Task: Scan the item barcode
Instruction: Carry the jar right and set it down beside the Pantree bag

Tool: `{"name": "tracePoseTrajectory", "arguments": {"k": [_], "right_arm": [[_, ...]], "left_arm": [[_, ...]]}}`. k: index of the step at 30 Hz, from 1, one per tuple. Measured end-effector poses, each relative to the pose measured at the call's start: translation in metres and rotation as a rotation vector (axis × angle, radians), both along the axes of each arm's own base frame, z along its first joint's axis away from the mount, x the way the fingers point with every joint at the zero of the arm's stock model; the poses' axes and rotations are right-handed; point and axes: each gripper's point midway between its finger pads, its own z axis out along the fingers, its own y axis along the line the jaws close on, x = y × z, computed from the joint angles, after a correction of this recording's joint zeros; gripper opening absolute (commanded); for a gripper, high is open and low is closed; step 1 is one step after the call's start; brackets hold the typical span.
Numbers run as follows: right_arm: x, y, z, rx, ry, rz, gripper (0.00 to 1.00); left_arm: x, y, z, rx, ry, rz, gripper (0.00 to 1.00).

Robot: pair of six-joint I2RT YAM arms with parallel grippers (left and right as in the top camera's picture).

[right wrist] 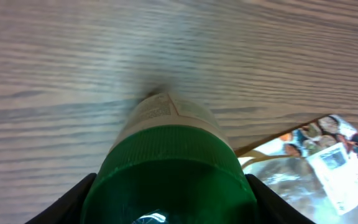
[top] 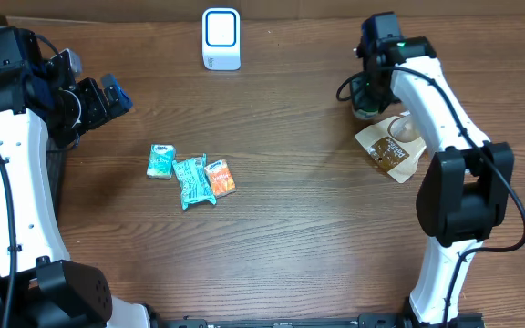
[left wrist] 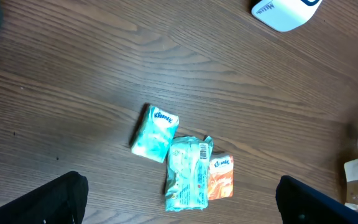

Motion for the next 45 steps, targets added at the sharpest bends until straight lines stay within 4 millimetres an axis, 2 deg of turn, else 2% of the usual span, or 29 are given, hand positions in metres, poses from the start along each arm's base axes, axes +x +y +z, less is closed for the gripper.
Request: {"name": "tracePoseTrajectory", "arguments": {"k": [7,13,19,21,22,24,29,35,37,39,42,45], "right_arm": [[0.005,-0.020,-0.006,0.000,-0.003,-0.043,0.42],[0.003,-0.018,-0.020,0.024,0.029,-0.040,0.50],[0.000,-0.016,-0.022,0.032,0.044,-0.038,0.58],[-0.001,-0.017,-0.022,0.031,0.049,-0.038,0.74],[-0.001,-0.017,-0.022,0.031,0.050,-0.038,0.79],[-0.002,-0.017,-0.022,0.032,0.051,-0.041,0.82],[-0.003,-0.017,-0.023,0.029,0.059,-0.033,1.00],[-0.005,-0.017,-0.023,0.028,0.066,-0.038,1.00],[-0.012,-0.018,-0.023,0.024,0.093,-0.039,1.00],[-0.017,-0.019,-0.017,0.020,0.121,-0.039,1.00],[-0.021,-0.015,0.013,0.035,0.141,-0.035,1.00],[-0.022,-0.003,0.055,0.092,0.121,-0.016,1.00]], "left_arm": [[0.000,0.000,0.000,0.000,0.000,0.000,1.00],[0.000,0.000,0.000,0.000,0.000,0.000,1.00],[0.000,0.000,0.000,0.000,0.000,0.000,1.00],[0.000,0.000,0.000,0.000,0.000,0.000,0.99],[0.000,0.000,0.000,0.000,0.000,0.000,1.00],[0.000,0.000,0.000,0.000,0.000,0.000,0.99],[0.000,0.000,0.000,0.000,0.000,0.000,1.00],[0.000,0.000,0.000,0.000,0.000,0.000,1.00],[0.000,0.000,0.000,0.000,0.000,0.000,1.00],[0.000,0.000,0.000,0.000,0.000,0.000,0.99],[0.000,0.000,0.000,0.000,0.001,0.000,1.00],[0.000,0.000,0.000,0.000,-0.001,0.000,1.00]]}}
